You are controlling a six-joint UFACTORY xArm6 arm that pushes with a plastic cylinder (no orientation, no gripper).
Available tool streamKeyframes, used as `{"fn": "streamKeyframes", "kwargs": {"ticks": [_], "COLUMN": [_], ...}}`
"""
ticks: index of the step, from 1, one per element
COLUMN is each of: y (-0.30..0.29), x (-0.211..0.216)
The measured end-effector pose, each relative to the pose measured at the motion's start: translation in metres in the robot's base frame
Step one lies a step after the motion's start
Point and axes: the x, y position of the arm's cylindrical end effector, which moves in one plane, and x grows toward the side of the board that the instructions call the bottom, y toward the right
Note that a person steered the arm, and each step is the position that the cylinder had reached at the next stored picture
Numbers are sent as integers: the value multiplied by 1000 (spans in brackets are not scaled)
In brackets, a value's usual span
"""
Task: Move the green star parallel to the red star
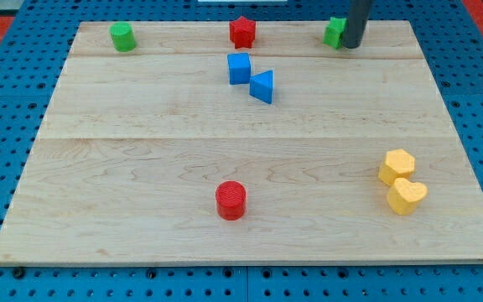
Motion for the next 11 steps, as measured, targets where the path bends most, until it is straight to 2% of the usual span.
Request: {"fn": "streamKeyframes", "kwargs": {"ticks": [8, 9, 11], "y": [-3, -17, -111], "x": [-2, -4, 8]}}
